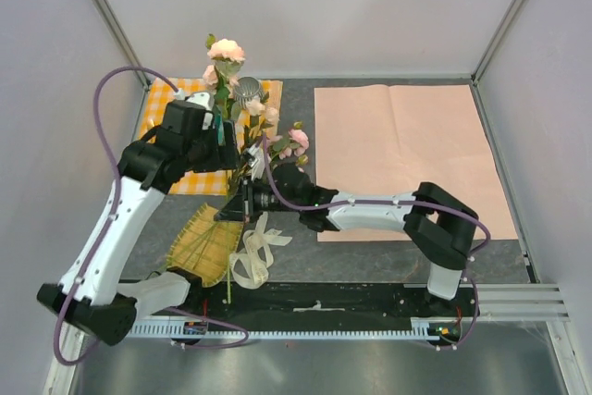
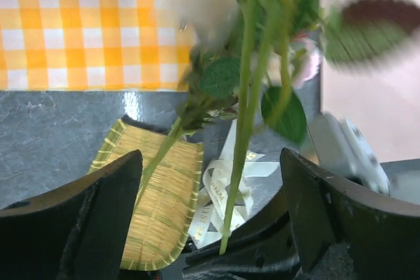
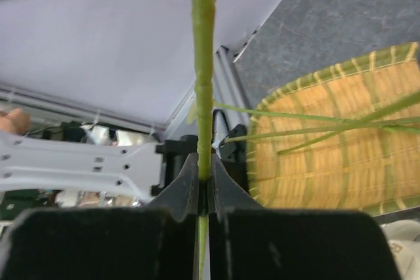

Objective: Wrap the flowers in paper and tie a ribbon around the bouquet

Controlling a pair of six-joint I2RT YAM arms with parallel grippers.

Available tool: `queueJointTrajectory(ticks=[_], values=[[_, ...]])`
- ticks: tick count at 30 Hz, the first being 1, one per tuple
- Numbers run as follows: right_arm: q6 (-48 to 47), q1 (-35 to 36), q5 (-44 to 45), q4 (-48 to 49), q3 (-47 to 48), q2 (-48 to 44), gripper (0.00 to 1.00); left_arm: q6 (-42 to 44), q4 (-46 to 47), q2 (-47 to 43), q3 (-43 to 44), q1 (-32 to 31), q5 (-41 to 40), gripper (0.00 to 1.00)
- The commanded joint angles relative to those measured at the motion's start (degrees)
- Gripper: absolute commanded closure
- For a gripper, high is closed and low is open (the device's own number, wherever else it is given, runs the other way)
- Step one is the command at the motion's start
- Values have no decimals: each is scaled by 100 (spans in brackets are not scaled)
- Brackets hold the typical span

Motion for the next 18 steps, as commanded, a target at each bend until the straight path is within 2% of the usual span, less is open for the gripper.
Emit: queueJointTrajectory(ticks=[1, 4, 6, 7, 8, 9, 11, 13, 14, 15, 17, 18], values=[[618, -510, -1428, 21, -121, -909, 100, -228, 660, -1114, 103, -42, 258, 7], [1224, -915, -2622, 247, -192, -1121, 100, -254, 1258, -1853, -502, -42, 643, 5], [1392, -1048, -2777, 241, -236, -1251, 100, -263, 1382, -1890, -644, -42, 750, 5], [1236, -1231, -2560, -30, -298, -1383, 100, -254, 1382, -1864, -731, -42, 759, 5], [974, -1346, -2323, -494, -281, -1558, 100, -246, 1382, -1794, -767, -42, 768, 5], [223, -1495, -1972, -1899, -211, -1900, 100, -176, 1356, -1750, -802, -42, 785, 6], [-362, -2083, -1322, -3477, -35, -2261, 100, -79, 1312, -1575, -864, -42, 777, 7], [-1039, -3066, -1274, -4335, 9, -2316, 100, 88, 1276, -1398, -917, -42, 925, 9], [-1294, -3461, -1187, -5253, 44, -2229, 100, 106, 1268, -1241, -934, -42, 987, 11], [-1505, -4248, -1134, -5584, 27, -2193, 100, 124, 1329, -1170, -1004, -42, 1066, 12], [-2104, -5043, -775, -6295, -25, -2071, 100, 132, 1548, -1090, -1145, -42, 1496, 14], [-2288, -5752, -556, -6395, -130, -2000, 100, 89, 1810, -1020, -1302, -42, 1663, 15]])
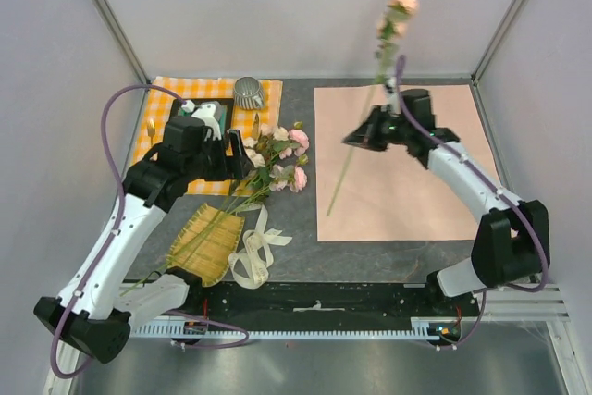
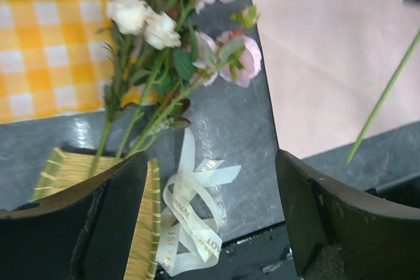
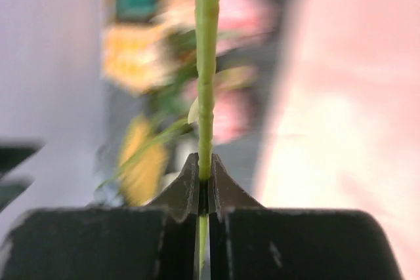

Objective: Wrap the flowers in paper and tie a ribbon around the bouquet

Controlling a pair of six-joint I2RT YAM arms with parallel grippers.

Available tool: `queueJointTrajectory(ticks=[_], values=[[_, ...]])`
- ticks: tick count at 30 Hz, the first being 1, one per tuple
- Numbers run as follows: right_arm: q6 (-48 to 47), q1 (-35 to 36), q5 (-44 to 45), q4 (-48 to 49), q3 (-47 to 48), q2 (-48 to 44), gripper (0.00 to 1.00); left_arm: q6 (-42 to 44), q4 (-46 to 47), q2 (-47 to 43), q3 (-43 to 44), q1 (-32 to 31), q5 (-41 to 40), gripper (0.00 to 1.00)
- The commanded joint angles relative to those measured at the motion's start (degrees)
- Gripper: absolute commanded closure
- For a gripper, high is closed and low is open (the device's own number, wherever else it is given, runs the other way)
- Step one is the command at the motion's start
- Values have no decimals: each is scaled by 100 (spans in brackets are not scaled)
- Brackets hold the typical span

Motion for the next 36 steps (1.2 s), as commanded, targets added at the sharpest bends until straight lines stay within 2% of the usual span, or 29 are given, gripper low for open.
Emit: queueJointTrajectory(ticks=[1, 3, 7, 11, 14, 18, 23, 30, 36], values=[[-1604, -1942, 1030, -2304, -61, 295, 100, 78, 691, 123, -350, -11, 1034, 16], [-1721, -2609, 1312, -2392, 43, 812, 100, -54, 989, 298, -630, -20, 1369, 18], [-1713, -2797, 2209, -2428, 763, 1797, 100, -239, 1648, 606, -931, -64, 2116, 22], [-1354, -3017, 1832, -2410, 1607, 2930, 100, -239, 1843, 765, -1081, -160, 2364, 23], [-1238, -3026, 1841, -2524, 2056, 3283, 100, -134, 1817, 827, -1142, -169, 2443, 23], [-1238, -3000, 2051, -2796, 2460, 3591, 100, 6, 1834, 853, -1212, -169, 2425, 23], [-957, -3008, 2175, -2604, 2435, 3609, 99, 104, 1843, 932, -1160, -169, 2443, 24], [-1001, -2903, 2175, -2718, 2576, 3838, 90, 218, 1791, 924, -1046, -169, 2469, 23], [-1001, -2762, 2104, -2639, 2610, 3943, 89, 244, 1782, 915, -1072, -169, 2443, 23]])
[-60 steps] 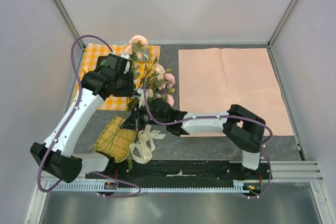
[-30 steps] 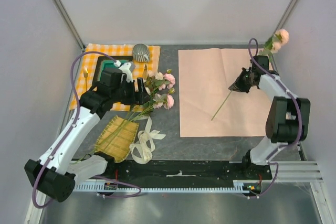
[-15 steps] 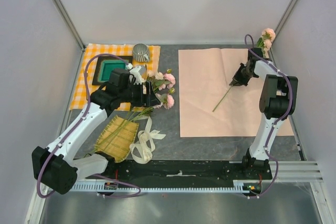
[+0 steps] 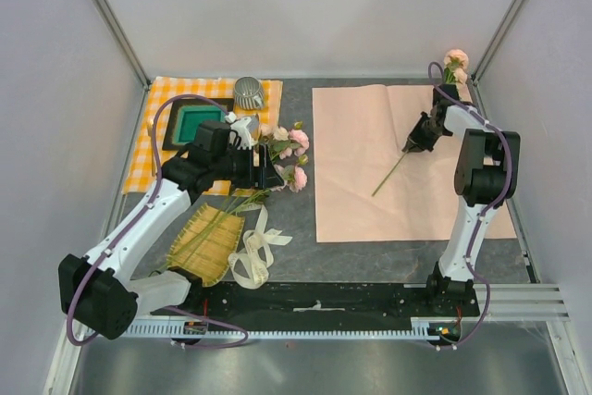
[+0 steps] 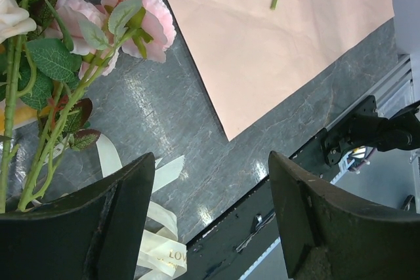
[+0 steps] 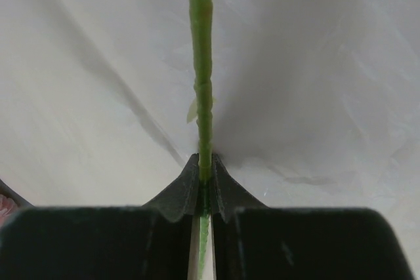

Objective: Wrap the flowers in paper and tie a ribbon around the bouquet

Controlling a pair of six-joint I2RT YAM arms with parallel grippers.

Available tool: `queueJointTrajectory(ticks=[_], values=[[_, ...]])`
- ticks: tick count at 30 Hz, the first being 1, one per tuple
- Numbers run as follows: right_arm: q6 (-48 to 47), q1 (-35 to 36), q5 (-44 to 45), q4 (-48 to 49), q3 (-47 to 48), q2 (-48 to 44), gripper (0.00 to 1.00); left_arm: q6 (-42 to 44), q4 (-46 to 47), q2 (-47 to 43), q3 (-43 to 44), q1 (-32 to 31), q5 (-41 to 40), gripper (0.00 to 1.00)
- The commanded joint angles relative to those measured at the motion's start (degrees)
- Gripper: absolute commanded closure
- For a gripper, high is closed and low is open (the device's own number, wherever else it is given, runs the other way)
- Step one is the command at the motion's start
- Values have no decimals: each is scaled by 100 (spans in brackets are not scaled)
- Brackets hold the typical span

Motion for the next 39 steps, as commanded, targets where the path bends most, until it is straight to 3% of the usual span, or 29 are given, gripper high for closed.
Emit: queueJointTrajectory(ticks=[1, 10, 13, 14, 17, 18, 20, 25, 27, 30, 31, 33, 39], values=[[40, 149, 8, 72, 187, 182, 89, 209, 186, -60, 133, -10, 135, 23], [321, 149, -1, 291, 90, 85, 82, 244, 81, -148, 141, -1, 12, 23], [295, 149, 148, 257, 90, -11, 75, 376, -129, -43, 229, -1, -303, 19], [268, 149, 218, 265, 47, -46, 64, 437, -217, 18, 307, -1, -514, 16], [111, 167, 228, 283, 11, -292, 44, 113, -543, 317, 405, 43, -2304, 9], [58, 184, 228, 265, 20, -354, 41, 130, -587, 518, 396, 78, -2874, 9], [-135, 202, 193, 125, 90, -608, 38, 306, -762, 713, 387, 174, -3090, 10], [-408, 465, 351, 159, -733, -2048, 33, 568, -843, 933, 168, 236, -3487, 18], [-523, 850, 237, 578, -1182, -2819, 32, 736, -833, 1003, 80, 245, -3469, 20], [-514, 1580, 9, 870, -1938, -3541, 30, 1113, -1018, 1126, 141, 245, -3302, 31], [-462, 1765, -61, 959, -2288, -3675, 30, 1471, -922, 1118, -7, 245, -3180, 37], [-295, 2169, -421, 1282, -2642, -3991, 30, 1641, -807, 1196, -70, 254, -3056, 37], [-452, 2566, -651, 1364, -3355, -4510, 31, 1642, -641, 1522, 45, 385, -3328, 55]])
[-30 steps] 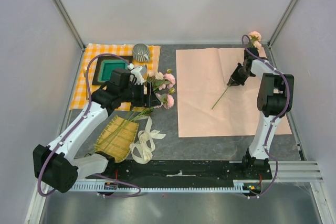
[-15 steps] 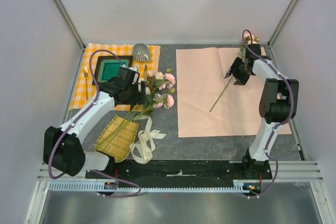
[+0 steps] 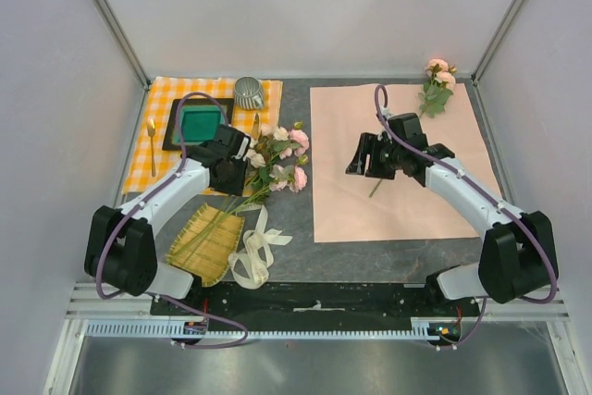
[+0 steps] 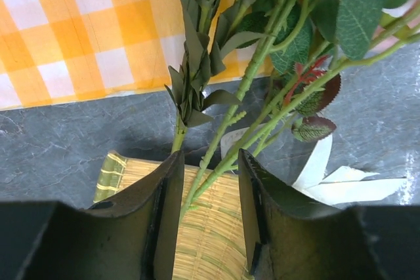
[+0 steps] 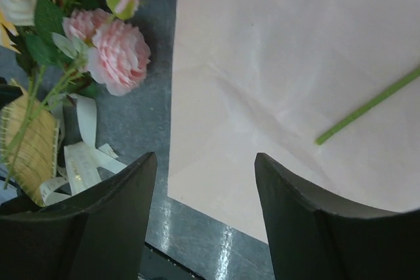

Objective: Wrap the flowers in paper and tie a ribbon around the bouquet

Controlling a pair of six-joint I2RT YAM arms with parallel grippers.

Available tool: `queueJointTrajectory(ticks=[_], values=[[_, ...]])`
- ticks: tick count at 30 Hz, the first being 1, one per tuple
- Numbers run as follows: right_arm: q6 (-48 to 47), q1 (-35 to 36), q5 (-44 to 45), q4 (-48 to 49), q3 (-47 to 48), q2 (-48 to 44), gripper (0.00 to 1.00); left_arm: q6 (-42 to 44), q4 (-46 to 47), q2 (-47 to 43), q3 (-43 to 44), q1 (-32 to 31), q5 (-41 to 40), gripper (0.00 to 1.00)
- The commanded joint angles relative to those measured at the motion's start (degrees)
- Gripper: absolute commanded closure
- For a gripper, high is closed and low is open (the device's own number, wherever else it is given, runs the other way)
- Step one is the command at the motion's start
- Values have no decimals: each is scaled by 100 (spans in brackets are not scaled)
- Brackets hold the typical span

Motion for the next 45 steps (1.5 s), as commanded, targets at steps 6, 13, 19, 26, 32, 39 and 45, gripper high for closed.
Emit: queueJointTrajectory(ticks=[6, 13, 19, 26, 32, 39, 45], values=[[-309, 22, -139, 63, -703, -887, 31, 302, 315, 678, 174, 303, -282, 49], [-353, 22, -122, 19, -862, -1161, 30, 91, 579, 881, 209, 312, -405, 55], [-301, 22, -183, 1, -809, -1205, 30, 143, 500, 1241, 324, 312, -378, 51], [-344, 13, -140, -104, -572, -1205, 31, 302, 228, 988, 534, 348, -1184, 90], [-449, 40, -148, -175, -396, -986, 31, -76, -782, -330, 1482, 312, -2556, 98], [-390, 759, -1183, 621, 236, -651, 31, -672, -1005, -1140, 2889, 321, 950, 98], [1278, 1972, -1555, 3768, -429, -967, 29, -3009, 1956, -1334, 1611, 304, 4305, 98]])
